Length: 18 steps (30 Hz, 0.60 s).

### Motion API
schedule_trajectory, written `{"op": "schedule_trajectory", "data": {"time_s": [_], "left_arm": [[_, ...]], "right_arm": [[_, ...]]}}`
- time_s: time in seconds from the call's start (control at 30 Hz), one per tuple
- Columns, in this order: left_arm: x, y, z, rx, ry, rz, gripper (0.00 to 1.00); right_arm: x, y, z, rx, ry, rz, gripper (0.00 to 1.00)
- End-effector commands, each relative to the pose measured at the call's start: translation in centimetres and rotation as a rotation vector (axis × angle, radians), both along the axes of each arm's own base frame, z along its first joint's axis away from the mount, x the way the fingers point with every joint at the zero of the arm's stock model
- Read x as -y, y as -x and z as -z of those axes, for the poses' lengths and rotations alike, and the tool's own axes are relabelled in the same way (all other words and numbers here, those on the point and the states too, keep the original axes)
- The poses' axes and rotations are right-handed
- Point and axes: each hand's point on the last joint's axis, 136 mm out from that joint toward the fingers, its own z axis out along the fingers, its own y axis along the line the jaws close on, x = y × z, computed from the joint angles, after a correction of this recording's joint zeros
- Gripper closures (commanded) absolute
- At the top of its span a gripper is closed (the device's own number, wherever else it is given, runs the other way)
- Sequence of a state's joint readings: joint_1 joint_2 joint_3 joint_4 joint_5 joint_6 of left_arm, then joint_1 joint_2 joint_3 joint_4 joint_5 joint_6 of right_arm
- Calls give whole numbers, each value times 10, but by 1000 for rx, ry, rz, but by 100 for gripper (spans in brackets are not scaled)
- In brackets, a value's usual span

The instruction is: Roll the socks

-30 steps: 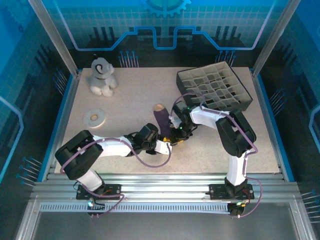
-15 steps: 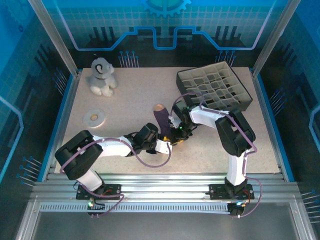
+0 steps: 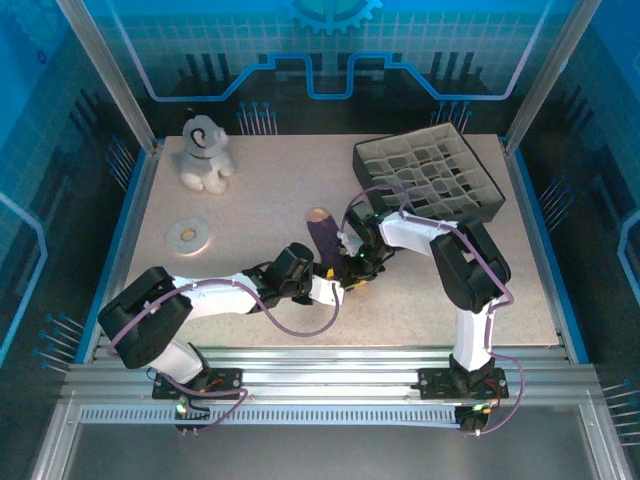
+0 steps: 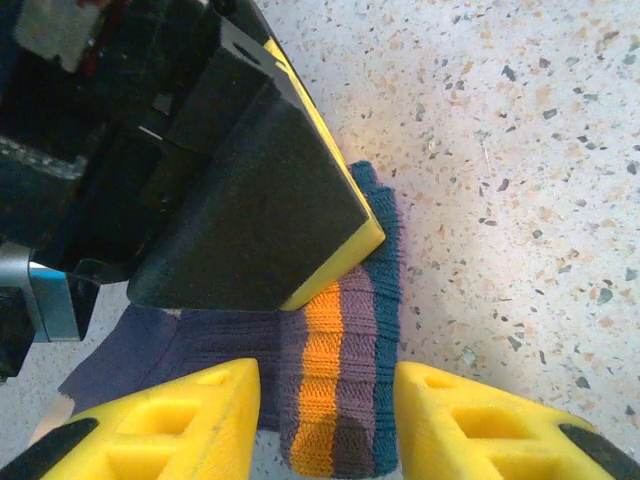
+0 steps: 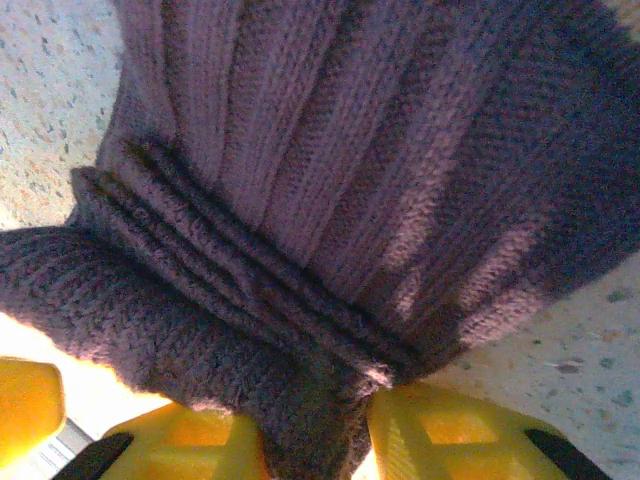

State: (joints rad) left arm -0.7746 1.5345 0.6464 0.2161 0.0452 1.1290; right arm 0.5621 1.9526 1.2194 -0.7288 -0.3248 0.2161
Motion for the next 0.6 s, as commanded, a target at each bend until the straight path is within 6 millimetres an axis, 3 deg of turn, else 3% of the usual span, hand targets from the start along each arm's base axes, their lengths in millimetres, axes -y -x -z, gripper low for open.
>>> {"op": "schedule_trajectory", "data": {"time_s": [0.0,0.27,0.4,0.5,0.57], "left_arm": [[4,-1,4,-19,-16,31,64],[-5,-5,29,-96,-65,23,68],[-11,0,44,-158,-109,16,75],[-13,5,50,-231,-141,-2,83],[-14,5,49,-315,-154,-55,96]], "right_arm": [[42,29,60,-101,226,-24,72],[42,29,58,-116,201,-15,72],[43,30,55,-121,194,-20,72],[42,30,52,-122,178,-20,72],[38,30,48,-116,144,-22,72]]}}
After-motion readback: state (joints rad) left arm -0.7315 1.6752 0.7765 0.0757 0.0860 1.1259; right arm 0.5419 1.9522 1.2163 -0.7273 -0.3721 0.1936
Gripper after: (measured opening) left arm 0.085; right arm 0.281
